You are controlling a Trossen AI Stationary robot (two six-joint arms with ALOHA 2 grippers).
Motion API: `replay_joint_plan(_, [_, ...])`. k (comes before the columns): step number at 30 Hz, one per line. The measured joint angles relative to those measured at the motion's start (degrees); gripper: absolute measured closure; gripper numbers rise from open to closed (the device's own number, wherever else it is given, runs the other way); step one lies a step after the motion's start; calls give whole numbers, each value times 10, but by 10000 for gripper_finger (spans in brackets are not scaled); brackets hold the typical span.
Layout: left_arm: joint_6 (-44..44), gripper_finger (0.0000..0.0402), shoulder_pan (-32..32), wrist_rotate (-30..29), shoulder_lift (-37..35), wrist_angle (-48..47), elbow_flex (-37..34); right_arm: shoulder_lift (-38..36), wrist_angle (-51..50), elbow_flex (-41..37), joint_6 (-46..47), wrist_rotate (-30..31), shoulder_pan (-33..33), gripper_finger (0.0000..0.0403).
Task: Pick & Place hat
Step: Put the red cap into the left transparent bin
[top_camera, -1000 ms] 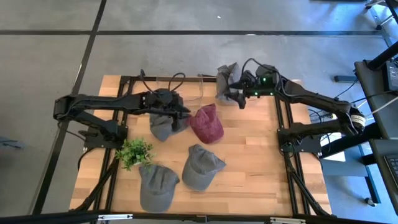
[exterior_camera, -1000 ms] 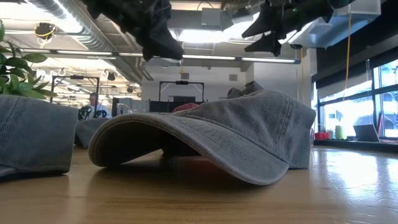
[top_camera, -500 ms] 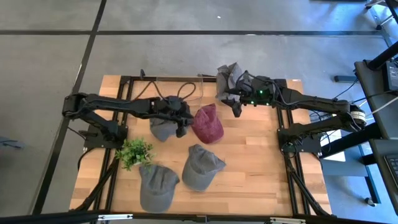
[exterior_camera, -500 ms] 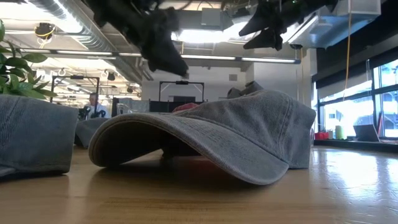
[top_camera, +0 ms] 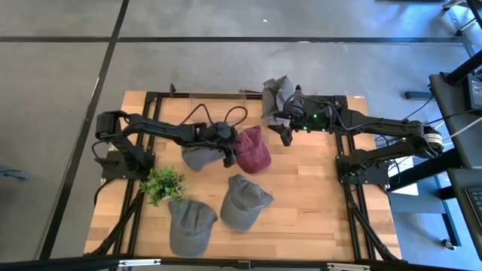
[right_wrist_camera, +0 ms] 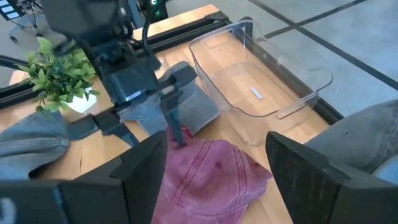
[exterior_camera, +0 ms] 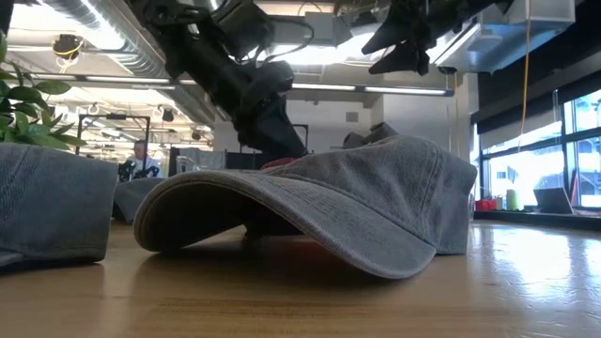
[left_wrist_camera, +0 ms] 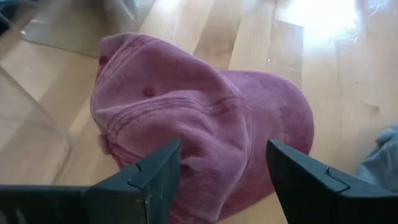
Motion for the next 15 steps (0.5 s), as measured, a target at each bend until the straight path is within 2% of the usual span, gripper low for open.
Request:
replay_joint_plan(3, [28, 175, -5, -29, -17, -9, 0, 0, -10, 0, 1, 0, 0, 130])
replay_joint_plan(7, [40, 179, -13, -108, -36, -44, 0, 0, -17, 0, 0, 0, 0, 130])
replay_joint_plan(10, [6, 180, -13, -107, -37, -73, 0, 0, -21, 0, 0, 1, 0, 130])
replay_joint_plan(15, [-1, 180, -16, -106, -22, -90, 0, 0, -21, 0, -1, 1, 0, 130])
